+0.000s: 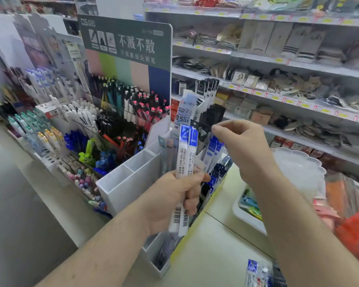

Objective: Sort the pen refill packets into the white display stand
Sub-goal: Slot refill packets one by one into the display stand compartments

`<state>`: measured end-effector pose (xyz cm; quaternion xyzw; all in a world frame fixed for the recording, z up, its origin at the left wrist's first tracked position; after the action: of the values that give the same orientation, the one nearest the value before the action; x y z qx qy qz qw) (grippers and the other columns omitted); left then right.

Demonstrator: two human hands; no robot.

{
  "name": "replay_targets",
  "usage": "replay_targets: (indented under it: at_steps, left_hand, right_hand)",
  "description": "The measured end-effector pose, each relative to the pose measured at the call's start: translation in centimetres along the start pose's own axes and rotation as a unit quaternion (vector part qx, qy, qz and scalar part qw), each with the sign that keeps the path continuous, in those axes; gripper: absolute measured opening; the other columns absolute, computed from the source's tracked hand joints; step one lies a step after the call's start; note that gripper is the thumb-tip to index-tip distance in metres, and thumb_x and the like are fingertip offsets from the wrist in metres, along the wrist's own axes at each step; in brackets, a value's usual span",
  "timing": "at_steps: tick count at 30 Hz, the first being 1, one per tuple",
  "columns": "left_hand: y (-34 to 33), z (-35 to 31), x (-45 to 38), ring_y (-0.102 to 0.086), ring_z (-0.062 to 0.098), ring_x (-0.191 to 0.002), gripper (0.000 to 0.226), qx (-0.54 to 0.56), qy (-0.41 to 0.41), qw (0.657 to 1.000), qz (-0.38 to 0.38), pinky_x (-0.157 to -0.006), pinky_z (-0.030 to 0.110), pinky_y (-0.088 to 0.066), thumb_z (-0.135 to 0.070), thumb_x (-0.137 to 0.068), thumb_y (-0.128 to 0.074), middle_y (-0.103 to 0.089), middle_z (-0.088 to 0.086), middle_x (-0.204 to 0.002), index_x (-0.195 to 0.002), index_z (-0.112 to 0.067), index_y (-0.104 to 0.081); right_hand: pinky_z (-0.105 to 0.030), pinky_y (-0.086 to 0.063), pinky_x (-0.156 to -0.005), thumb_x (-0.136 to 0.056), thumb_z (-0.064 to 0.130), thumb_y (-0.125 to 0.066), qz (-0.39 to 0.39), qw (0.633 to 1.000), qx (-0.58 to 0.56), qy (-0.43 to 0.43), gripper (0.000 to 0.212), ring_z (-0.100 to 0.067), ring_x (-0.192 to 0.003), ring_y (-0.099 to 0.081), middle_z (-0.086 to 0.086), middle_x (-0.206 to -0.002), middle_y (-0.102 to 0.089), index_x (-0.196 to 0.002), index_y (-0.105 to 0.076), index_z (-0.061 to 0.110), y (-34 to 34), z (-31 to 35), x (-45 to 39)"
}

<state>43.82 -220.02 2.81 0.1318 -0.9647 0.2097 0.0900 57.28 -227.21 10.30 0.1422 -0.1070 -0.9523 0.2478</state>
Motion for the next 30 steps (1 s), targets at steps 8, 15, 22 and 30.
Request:
replay_targets:
  at_steps: [8, 15, 22, 30]
  left_hand:
    - [-0.8, 5.0, 0.1, -0.04, 0.013, -0.055, 0.016, -0.096, 0.062, 0.993, -0.037, -0.055, 0.025, -0.034, -0.016, -0.065, -0.049, -0.045, 0.0, -0.064, -0.081, -0.012, -0.051]
    - [-1.5, 7.2, 1.0, -0.066, 0.015, -0.085, 0.043, -0.235, 0.055, 0.97, -0.017, -0.081, 0.037, -0.056, -0.003, -0.075, -0.056, -0.07, 0.002, -0.092, -0.115, -0.018, -0.06]
    - [-1.9, 8.7, 1.9, -0.073, 0.026, -0.078, 0.023, -0.161, 0.063, 0.984, -0.042, -0.067, 0.033, -0.059, 0.003, -0.096, -0.056, -0.076, 0.011, -0.092, -0.105, -0.013, -0.069]
    - [-2.2, 9.9, 2.0, -0.07, 0.031, -0.099, 0.033, -0.087, 0.082, 0.992, -0.025, -0.089, 0.047, -0.057, 0.004, -0.1, -0.046, -0.072, 0.018, -0.111, -0.125, -0.011, -0.061]
  right_hand:
    - [-0.017, -0.036, -0.048, -0.076, 0.042, -0.08, 0.078, 0.99, 0.047, -0.108, 0.028, -0.004, -0.047, -0.046, 0.013, -0.048, -0.052, -0.077, -0.071, 0.015, -1.7, -6.1, 8.7]
    - [-0.018, -0.032, -0.038, -0.091, -0.001, -0.053, 0.08, 0.969, -0.11, -0.205, 0.02, -0.009, -0.041, -0.042, -0.001, -0.051, -0.051, -0.073, -0.061, 0.0, -0.9, -8.6, 11.5]
    - [-0.018, -0.035, -0.04, -0.098, 0.003, -0.054, 0.08, 0.953, -0.188, -0.224, 0.017, -0.007, -0.039, -0.041, 0.004, -0.05, -0.057, -0.087, -0.067, 0.001, 0.2, -10.0, 12.7]
    - [-0.02, -0.044, -0.044, -0.093, 0.009, -0.066, 0.088, 0.959, -0.169, -0.207, 0.009, -0.01, -0.057, -0.062, -0.012, -0.084, -0.075, -0.098, -0.073, 0.008, 0.9, -11.2, 13.4]
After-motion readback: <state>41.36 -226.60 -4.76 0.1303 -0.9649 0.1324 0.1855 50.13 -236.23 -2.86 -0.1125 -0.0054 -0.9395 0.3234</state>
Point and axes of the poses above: each hand's wrist, its own x-axis away from the middle knuckle, its own y-axis out of the back of the hand, z = x × y, the point moved 6 cm from there along -x, towards the middle knuckle
